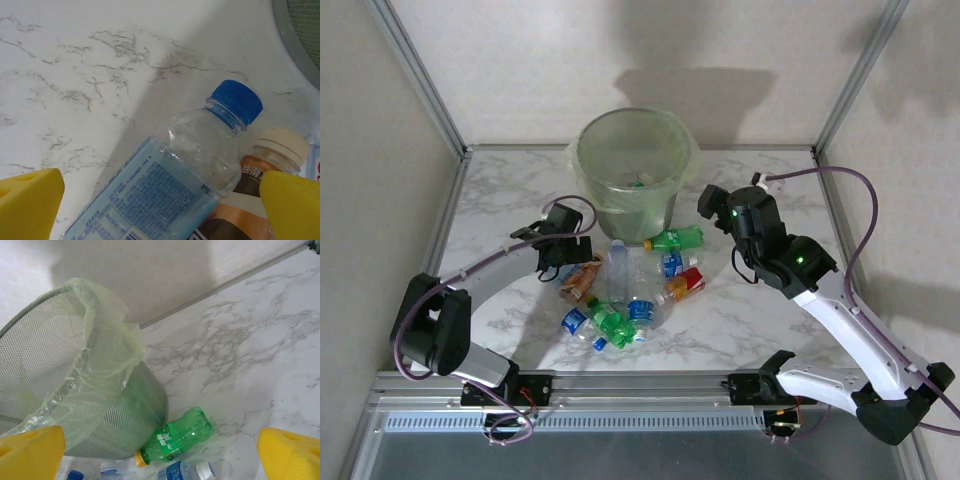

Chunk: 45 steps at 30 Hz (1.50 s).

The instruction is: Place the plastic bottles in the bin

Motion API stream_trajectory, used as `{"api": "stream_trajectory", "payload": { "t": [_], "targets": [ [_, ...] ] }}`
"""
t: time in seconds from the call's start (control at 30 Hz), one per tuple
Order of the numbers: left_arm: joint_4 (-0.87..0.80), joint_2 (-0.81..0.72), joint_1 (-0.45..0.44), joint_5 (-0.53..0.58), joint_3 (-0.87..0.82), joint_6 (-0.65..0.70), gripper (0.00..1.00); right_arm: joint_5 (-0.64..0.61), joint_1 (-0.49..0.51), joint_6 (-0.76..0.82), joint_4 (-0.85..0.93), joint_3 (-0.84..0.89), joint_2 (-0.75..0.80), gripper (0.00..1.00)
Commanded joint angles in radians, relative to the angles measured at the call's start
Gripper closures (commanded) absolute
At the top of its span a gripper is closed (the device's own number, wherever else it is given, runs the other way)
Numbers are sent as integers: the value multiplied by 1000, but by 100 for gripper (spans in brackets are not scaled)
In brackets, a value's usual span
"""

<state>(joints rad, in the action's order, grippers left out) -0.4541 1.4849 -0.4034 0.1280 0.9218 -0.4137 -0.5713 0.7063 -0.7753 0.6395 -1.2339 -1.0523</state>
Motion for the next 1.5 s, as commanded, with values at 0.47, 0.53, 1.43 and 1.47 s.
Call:
{"api": "stream_trajectory", "payload": {
  "t": [0.47,0.53,1.43,1.47],
  "targets": [
    [5,46,-1,4,5,10,0,21,-7,-12,-21,9,2,1],
    [3,46,-1,-4,1,9,1,22,-7,-12,-20,7,-1,1],
    [14,17,110,-107,-49,-99,0,32,-33,24,-33,-32,-44,1],
    [14,16,109,-102,-55,-101,0,33,-33,24,-33,-32,-46,1]
  ]
}}
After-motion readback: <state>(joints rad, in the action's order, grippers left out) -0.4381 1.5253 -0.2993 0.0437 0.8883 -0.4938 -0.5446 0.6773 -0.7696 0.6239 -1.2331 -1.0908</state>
